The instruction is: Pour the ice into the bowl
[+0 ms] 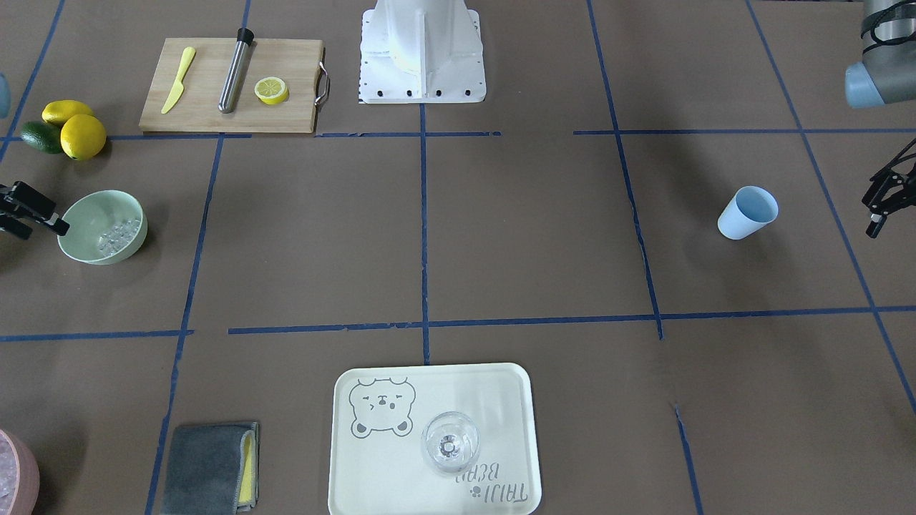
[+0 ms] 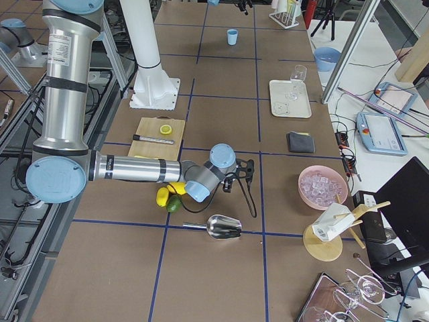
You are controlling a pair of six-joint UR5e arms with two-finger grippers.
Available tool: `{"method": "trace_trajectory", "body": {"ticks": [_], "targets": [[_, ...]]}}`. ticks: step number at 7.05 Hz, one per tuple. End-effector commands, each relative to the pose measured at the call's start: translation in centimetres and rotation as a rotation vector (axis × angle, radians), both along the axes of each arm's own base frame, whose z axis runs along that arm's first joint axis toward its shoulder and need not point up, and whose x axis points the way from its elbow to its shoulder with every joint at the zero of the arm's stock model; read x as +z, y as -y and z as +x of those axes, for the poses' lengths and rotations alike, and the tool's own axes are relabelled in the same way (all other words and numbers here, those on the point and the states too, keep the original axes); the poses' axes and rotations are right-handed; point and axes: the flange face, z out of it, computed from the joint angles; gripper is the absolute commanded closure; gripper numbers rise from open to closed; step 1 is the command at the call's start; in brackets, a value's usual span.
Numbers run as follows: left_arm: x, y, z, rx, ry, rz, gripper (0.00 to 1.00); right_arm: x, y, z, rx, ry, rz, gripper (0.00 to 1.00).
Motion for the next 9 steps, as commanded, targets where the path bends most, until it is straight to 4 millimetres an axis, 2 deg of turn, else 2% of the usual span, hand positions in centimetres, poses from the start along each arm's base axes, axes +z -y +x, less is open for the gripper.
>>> {"method": "trace_trajectory", "body": {"ticks": [1, 2, 3, 4, 5, 6, 7, 8, 9], "targets": [[-0.9, 3.1, -4.1, 0.061, -0.063, -0.237, 0.00, 0.6, 1.1, 3.6, 0.022, -0.019, 0.011, 0.00], [-0.7, 2.6, -6.4, 0.162, -0.120, -0.292, 0.00, 1.6, 1.6, 6.1, -0.012, -0.071, 0.053, 0.00], [-2.3, 3.0, -6.3, 0.190, -0.104, -0.337, 0.00, 2.1, 2.5, 8.3, -0.035, -0.119, 0.078, 0.00], [-3.4, 5.1, -6.5, 0.250, -0.057, -0.344, 0.00, 2.0, 4.0, 10.2, -0.073, -0.163, 0.088, 0.00], [-3.9, 6.9, -11.3, 0.251, 0.020, -0.353, 0.00, 3.5, 3.9, 11.6, -0.151, -0.213, 0.115, 0.00], [-4.9, 8.1, -16.5, 0.208, 0.111, -0.407, 0.00, 3.6, 4.4, 12.8, -0.204, -0.232, 0.130, 0.00], [-6.4, 9.2, -17.2, 0.196, 0.114, -0.417, 0.00, 4.0, 4.2, 13.5, -0.241, -0.240, 0.132, 0.00], [-2.7, 5.0, -16.7, 0.206, 0.104, -0.443, 0.00, 3.6, 4.2, 13.6, -0.250, -0.240, 0.107, 0.00], [-1.4, 3.7, -16.4, 0.209, 0.106, -0.435, 0.00, 3.0, 4.3, 13.5, -0.252, -0.241, 0.113, 0.00]]}}
